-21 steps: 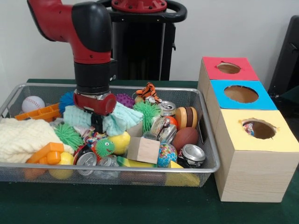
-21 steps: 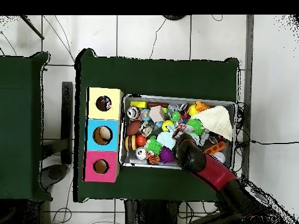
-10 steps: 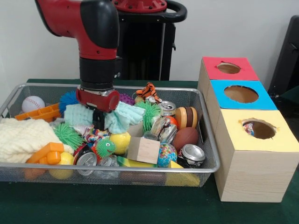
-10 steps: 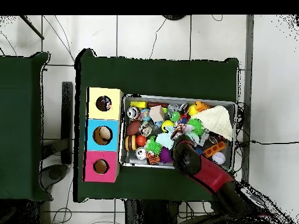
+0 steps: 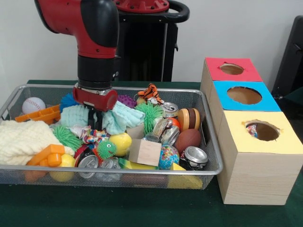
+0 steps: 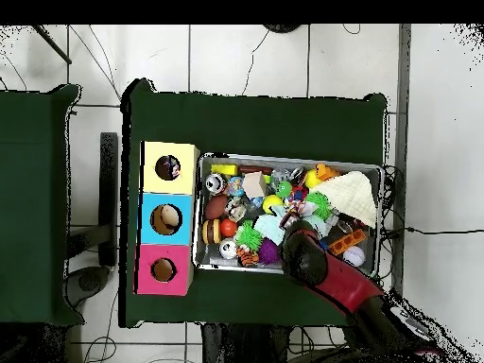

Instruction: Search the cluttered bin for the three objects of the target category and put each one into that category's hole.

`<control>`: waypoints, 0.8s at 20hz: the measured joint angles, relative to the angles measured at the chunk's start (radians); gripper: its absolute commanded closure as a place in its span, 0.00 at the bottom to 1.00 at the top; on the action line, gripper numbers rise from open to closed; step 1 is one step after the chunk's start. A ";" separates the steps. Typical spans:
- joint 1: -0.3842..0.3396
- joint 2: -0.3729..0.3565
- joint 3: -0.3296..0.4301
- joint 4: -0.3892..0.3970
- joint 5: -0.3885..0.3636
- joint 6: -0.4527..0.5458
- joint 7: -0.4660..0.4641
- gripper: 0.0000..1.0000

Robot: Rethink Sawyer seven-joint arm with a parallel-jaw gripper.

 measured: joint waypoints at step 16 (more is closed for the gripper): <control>-0.028 0.007 0.007 -0.058 -0.102 0.040 0.000 0.00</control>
